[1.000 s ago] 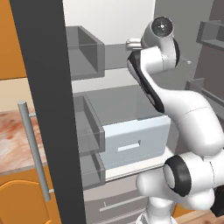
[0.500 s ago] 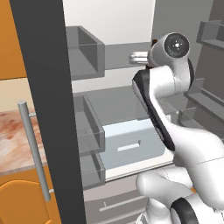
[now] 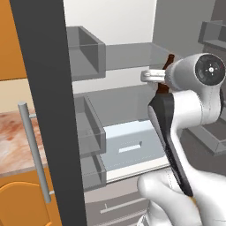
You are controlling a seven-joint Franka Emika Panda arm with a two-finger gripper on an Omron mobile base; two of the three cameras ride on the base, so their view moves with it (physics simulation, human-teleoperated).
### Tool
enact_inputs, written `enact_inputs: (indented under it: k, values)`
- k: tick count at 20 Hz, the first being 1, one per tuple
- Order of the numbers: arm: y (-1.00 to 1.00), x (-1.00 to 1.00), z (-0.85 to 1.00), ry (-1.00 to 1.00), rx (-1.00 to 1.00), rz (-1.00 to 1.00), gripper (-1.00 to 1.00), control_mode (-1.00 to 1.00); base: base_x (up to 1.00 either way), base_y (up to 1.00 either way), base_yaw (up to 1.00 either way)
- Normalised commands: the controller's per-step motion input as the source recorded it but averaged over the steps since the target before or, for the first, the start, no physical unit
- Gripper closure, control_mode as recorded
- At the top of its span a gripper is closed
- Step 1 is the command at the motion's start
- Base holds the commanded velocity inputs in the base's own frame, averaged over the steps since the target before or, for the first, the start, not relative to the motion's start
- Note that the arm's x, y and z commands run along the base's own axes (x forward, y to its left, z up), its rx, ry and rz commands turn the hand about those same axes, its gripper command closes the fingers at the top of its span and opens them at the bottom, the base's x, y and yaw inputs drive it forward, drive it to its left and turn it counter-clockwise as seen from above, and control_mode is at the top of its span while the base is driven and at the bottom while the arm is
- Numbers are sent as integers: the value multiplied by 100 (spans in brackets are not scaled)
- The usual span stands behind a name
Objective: Open the fridge, grab two sodas, and place both sodas inside the bowl with ice on the dining counter.
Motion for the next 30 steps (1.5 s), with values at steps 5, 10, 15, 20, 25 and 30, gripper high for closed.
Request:
enact_inputs:
  k: [5, 10, 15, 20, 25, 30]
  values:
    - [14, -86, -27, 0, 0, 1, 100, -100, 0, 0, 0]
    - [7, -22, -37, 0, 0, 0, 100, -100, 0, 0, 0]
    - [3, -67, -34, -7, -1, -3, 100, -100, 0, 0, 0]
    - [0, -91, -13, -14, 0, -12, 100, -100, 0, 0, 0]
    - [0, -65, -12, -7, 0, -11, 100, 100, -16, 0, -4]
    - [0, 0, 0, 0, 0, 0, 100, 100, -65, 13, -43]
